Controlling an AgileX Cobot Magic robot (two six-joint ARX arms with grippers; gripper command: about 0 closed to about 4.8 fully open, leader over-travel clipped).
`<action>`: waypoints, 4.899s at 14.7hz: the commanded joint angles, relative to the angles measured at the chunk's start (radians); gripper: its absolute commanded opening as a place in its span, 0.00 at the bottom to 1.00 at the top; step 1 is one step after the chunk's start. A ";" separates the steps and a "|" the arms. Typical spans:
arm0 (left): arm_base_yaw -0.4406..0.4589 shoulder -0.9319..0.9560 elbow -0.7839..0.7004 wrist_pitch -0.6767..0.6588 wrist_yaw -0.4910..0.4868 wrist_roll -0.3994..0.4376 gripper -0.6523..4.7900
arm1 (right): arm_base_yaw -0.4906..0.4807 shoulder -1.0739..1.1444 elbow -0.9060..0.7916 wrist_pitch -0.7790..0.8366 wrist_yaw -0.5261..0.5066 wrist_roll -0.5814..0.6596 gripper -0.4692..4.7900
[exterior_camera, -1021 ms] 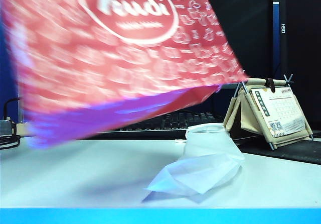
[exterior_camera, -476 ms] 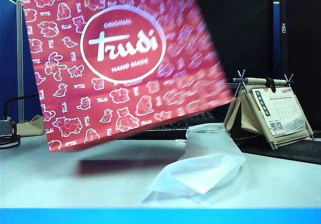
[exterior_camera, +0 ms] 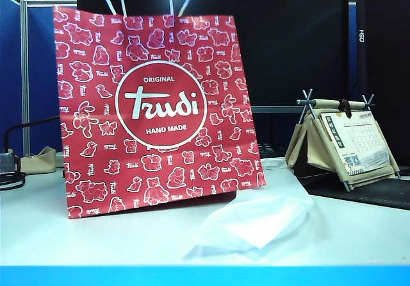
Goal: Open the paper bag and put two oranges into the paper bag.
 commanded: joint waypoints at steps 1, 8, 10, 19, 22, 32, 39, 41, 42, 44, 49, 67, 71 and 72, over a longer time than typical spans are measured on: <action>0.001 0.003 0.002 0.011 0.005 -0.004 0.95 | -0.005 -0.005 0.001 0.011 0.017 0.016 0.32; 0.000 0.004 0.002 0.090 0.043 0.017 0.95 | -0.022 -0.058 0.002 -0.025 0.017 0.208 0.80; 0.000 0.004 0.002 0.092 0.042 0.033 0.95 | -0.021 -0.084 0.001 -0.136 0.017 0.207 0.80; 0.001 0.002 0.119 -0.043 -0.022 0.100 0.95 | -0.019 -0.197 -0.018 -0.578 0.039 0.020 0.66; 0.000 -0.025 0.119 -0.078 -0.027 0.092 0.95 | -0.019 -0.362 -0.063 -0.637 0.044 -0.004 0.64; 0.008 -0.296 0.142 -0.266 -0.078 -0.082 0.49 | -0.024 -1.221 -0.153 -0.982 0.684 0.091 0.09; -0.038 -0.296 -0.559 0.147 0.201 -0.101 0.20 | -0.019 -1.592 -0.573 -0.932 1.004 0.233 0.09; -0.038 -0.297 -0.708 0.319 0.301 -0.193 0.20 | -0.021 -1.585 -0.715 -0.854 0.966 0.262 0.09; -0.038 -0.296 -0.766 0.413 0.365 -0.211 0.18 | -0.021 -1.585 -0.777 -0.781 0.950 0.286 0.09; -0.038 -0.295 -0.944 0.768 0.602 -0.273 0.14 | -0.021 -1.582 -0.966 -0.491 0.951 0.364 0.09; -0.038 -0.293 -1.351 1.145 0.612 -0.325 0.14 | -0.021 -1.582 -1.299 -0.188 0.952 0.364 0.09; 0.536 -0.299 -1.532 1.091 0.535 -0.527 0.17 | -0.654 -1.688 -1.334 -0.335 0.990 0.362 0.09; 0.524 -0.299 -1.532 1.091 0.527 -0.527 0.17 | -0.645 -1.688 -1.334 -0.335 0.987 0.361 0.09; 0.524 -0.299 -1.532 1.091 0.527 -0.527 0.17 | -0.645 -1.688 -1.334 -0.335 0.987 0.361 0.09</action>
